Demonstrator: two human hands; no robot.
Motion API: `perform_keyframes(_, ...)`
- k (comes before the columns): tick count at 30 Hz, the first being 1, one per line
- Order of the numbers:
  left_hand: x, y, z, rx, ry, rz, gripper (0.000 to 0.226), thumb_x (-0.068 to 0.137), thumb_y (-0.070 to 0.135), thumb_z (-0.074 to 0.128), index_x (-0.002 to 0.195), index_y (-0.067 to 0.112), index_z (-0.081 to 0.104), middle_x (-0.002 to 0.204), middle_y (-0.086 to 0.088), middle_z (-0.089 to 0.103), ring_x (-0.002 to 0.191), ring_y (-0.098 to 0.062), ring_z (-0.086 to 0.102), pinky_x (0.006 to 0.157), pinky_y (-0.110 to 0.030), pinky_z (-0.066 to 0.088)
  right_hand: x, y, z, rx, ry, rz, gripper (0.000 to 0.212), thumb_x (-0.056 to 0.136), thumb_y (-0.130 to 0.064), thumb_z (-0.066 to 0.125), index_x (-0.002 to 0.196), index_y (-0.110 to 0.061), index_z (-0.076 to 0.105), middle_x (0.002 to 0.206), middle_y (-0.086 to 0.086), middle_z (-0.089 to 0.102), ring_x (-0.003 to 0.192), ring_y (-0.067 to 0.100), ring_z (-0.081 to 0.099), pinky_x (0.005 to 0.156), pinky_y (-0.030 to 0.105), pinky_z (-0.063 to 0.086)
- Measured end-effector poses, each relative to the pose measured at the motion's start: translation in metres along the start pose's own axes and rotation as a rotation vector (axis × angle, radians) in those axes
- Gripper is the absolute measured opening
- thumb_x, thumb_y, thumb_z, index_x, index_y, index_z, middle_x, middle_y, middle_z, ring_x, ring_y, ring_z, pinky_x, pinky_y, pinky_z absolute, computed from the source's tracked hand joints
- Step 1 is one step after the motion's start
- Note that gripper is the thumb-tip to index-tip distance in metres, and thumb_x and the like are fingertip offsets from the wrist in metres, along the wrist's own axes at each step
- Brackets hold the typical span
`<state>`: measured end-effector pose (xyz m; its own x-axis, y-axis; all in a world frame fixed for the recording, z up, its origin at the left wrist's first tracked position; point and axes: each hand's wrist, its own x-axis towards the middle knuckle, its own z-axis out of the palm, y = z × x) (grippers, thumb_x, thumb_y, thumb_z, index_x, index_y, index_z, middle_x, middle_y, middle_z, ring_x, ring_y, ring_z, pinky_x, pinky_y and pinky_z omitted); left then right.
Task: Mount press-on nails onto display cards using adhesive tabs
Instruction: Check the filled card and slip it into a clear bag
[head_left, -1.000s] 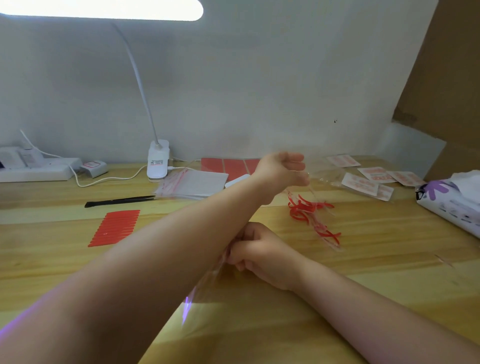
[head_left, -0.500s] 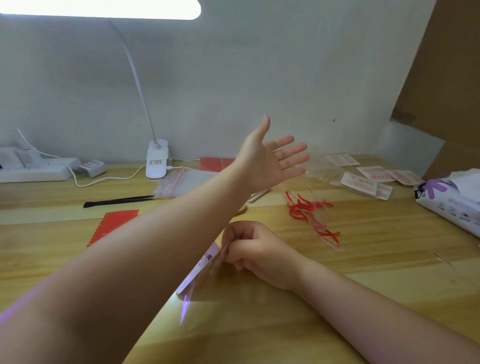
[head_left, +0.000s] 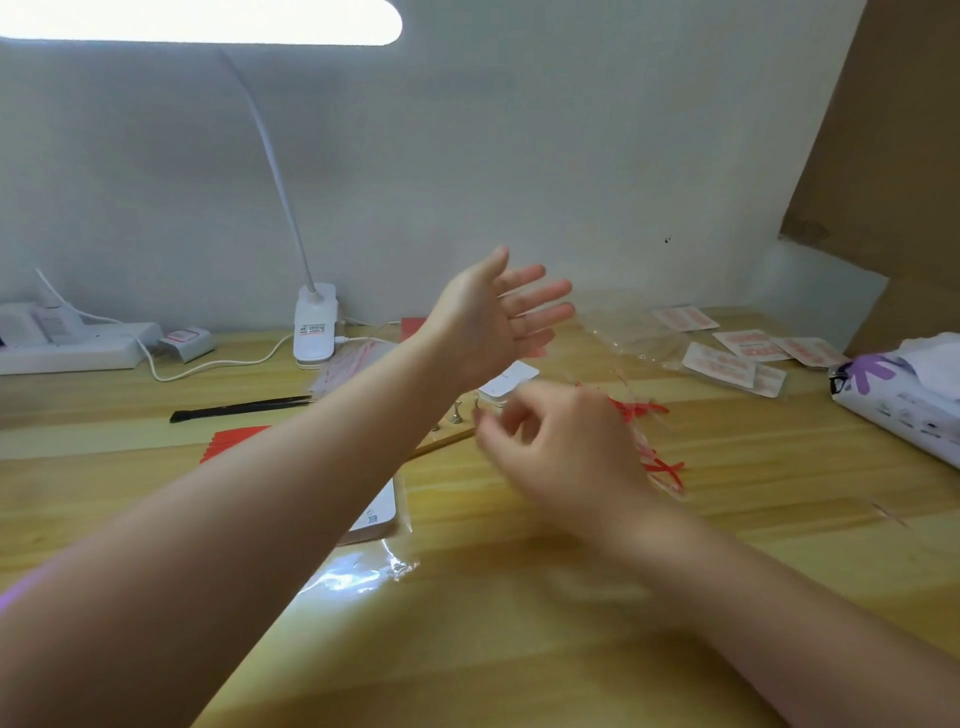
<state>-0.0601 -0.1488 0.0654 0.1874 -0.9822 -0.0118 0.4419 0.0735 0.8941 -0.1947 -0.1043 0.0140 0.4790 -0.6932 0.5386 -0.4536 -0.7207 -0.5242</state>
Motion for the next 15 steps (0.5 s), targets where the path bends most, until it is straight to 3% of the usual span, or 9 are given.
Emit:
perform_keyframes(2,-0.007,0.006,-0.003,0.009,0.016,0.028,0.039,0.103,0.041,0.034,0.111,0.012,0.059,0.098,-0.007,0.073,0.093,-0.027,0.070,0.098,-0.042,0.046,0.016,0.013,-0.013,0.032,0.139,0.083,0.033,0.080,-0.042,0.068,0.060,-0.018,0.056,0.050,-0.007,0.053,0.052,0.011,0.053,0.049,0.028,0.037)
perform_keyframes(4,-0.016,0.009,-0.005,0.114,0.076,0.075,0.031,0.102,0.035,0.039,0.108,0.014,0.061,0.091,-0.002,0.073,0.085,-0.022,0.070,0.090,-0.039,0.051,0.028,0.032,-0.024,-0.023,0.122,0.116,0.027,0.083,-0.039,0.065,0.065,-0.021,0.059,0.054,-0.009,0.055,0.058,0.014,0.055,0.051,0.027,0.037)
perform_keyframes(6,-0.025,0.010,-0.009,0.254,0.167,0.136,0.020,0.099,0.024,0.048,0.106,0.013,0.063,0.080,0.000,0.073,0.074,-0.019,0.068,0.083,-0.037,0.054,0.032,0.053,-0.024,-0.241,-0.002,0.066,0.017,0.089,-0.034,0.057,0.087,-0.025,0.071,0.077,-0.008,0.067,0.082,0.021,0.058,0.067,0.030,0.042)
perform_keyframes(7,-0.031,0.009,-0.012,0.303,0.202,0.160,0.017,0.098,0.019,0.050,0.105,0.013,0.064,0.076,0.000,0.072,0.069,-0.018,0.065,0.084,-0.038,0.054,0.031,0.062,-0.020,-0.353,-0.069,0.019,0.023,0.093,-0.031,0.052,0.102,-0.026,0.072,0.096,-0.007,0.071,0.096,0.025,0.055,0.080,0.032,0.042)
perform_keyframes(9,-0.045,0.009,-0.022,0.354,0.207,0.182,0.015,0.097,0.015,0.051,0.104,0.012,0.063,0.073,0.000,0.070,0.066,-0.017,0.063,0.085,-0.039,0.053,0.025,0.076,-0.007,-0.430,-0.182,-0.048,0.033,0.097,-0.029,0.045,0.125,-0.029,0.062,0.129,-0.010,0.061,0.115,0.025,0.043,0.100,0.035,0.029)
perform_keyframes(11,-0.063,0.008,-0.034,0.402,0.178,0.199,0.014,0.097,0.015,0.052,0.105,0.012,0.063,0.074,0.000,0.070,0.068,-0.018,0.063,0.078,-0.035,0.053,0.022,0.082,0.005,-0.455,-0.255,-0.061,0.039,0.099,-0.033,0.038,0.135,-0.031,0.051,0.148,-0.009,0.043,0.129,0.025,0.030,0.110,0.037,0.012)
perform_keyframes(15,-0.092,0.012,-0.058,0.526,0.246,0.238,0.014,0.098,0.012,0.050,0.101,0.013,0.064,0.075,0.001,0.072,0.068,-0.015,0.064,0.071,-0.029,0.053,0.022,0.084,0.027,-0.588,-0.340,0.008,0.047,0.096,-0.047,0.023,0.138,-0.040,0.043,0.161,-0.001,0.013,0.142,0.031,0.007,0.112,0.055,-0.010)
